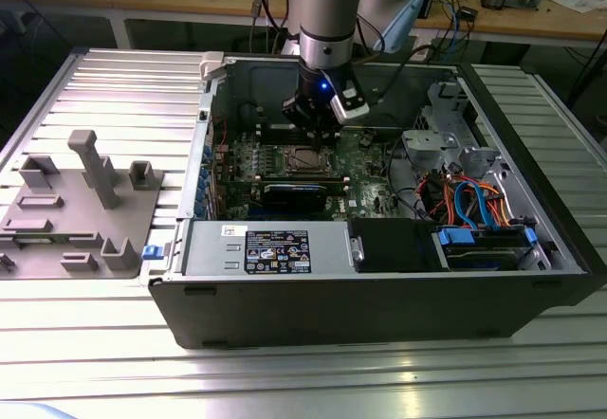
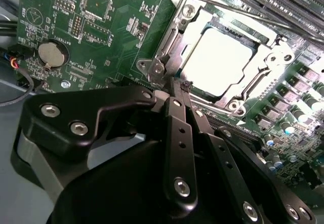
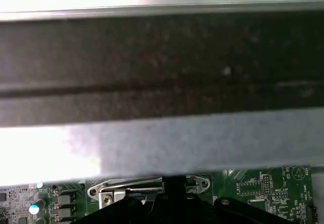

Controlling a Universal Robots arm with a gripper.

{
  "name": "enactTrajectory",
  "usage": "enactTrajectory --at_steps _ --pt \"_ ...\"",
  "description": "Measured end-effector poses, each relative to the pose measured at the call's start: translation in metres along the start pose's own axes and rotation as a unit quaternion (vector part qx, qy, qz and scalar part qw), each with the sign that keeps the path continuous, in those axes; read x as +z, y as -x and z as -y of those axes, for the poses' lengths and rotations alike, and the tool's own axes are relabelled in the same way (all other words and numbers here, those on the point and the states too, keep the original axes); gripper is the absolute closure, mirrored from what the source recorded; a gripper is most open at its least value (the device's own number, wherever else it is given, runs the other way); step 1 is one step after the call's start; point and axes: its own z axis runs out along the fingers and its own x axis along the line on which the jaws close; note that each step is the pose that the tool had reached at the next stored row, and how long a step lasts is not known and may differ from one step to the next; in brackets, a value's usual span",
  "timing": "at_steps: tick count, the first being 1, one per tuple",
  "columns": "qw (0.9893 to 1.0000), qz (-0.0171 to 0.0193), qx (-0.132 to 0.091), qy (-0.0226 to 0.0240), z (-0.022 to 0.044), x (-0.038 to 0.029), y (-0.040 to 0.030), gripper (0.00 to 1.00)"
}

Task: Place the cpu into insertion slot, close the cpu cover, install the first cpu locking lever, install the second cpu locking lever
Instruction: 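Install the second cpu locking lever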

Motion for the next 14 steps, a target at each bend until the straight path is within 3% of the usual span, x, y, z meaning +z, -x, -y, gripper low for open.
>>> enactTrajectory --at_steps 7,10,14 --pt "1.0000 0.0002 0.000 -0.0038 -0.0003 -0.0081 0.0004 0.89" --pt "0.9999 0.0008 -0.001 -0.0151 -0.0006 -0.0140 0.0006 0.89" --pt "0.9999 0.0008 -0.001 -0.0157 -0.0005 -0.0140 0.0006 0.89"
